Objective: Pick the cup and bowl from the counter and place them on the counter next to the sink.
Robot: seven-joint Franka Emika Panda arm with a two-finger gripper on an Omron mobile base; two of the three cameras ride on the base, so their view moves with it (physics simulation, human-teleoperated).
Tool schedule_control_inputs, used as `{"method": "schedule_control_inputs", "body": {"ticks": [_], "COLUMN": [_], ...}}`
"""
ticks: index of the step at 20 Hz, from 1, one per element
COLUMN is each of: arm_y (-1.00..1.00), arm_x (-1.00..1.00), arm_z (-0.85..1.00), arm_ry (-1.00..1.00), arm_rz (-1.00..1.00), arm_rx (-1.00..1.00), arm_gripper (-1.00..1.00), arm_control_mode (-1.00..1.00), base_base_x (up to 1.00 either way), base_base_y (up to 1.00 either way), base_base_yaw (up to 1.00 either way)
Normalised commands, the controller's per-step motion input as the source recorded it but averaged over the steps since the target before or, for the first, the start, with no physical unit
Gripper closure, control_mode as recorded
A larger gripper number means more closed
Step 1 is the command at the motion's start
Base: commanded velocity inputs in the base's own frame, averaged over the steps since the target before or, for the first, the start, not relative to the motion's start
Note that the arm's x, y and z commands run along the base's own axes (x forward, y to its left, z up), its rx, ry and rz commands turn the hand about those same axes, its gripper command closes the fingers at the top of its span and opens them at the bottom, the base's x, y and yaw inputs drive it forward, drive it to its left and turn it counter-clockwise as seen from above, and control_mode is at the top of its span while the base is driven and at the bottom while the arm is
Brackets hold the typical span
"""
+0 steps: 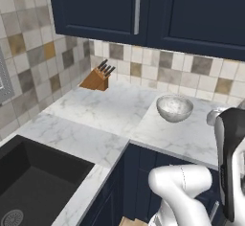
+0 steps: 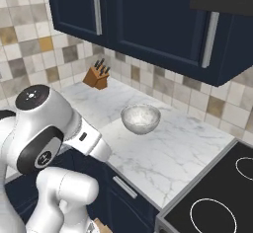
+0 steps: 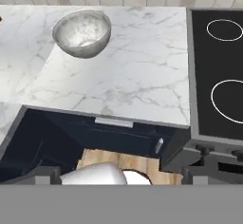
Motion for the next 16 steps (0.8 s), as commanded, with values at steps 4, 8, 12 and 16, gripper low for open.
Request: {"method": "schedule_control_inputs", "body": {"ticks": [4,8,12,16], "arm_y": [-0.19,-0.09,-0.02,-0.06], "arm_x": [0.44,0.45,0.64,0.64], "arm_z": [-0.05,-0.03,-0.09,-0.01], "arm_ry": [-0.02,-0.08,-0.10,-0.07], "arm_rz": [-0.20,-0.10,-0.04,-0.08], "arm_rx": [0.10,0.15,0.18,0.04], "arm_gripper": [-1.00,-1.00,-1.00,-1.00], "arm_control_mode": [-1.00,-1.00,-1.00,-1.00], "base_base_x": [0.00,0.00,0.00,0.00], "base_base_y": [0.00,0.00,0.00,0.00], "base_base_yaw": [0.00,0.00,0.00,0.00]}}
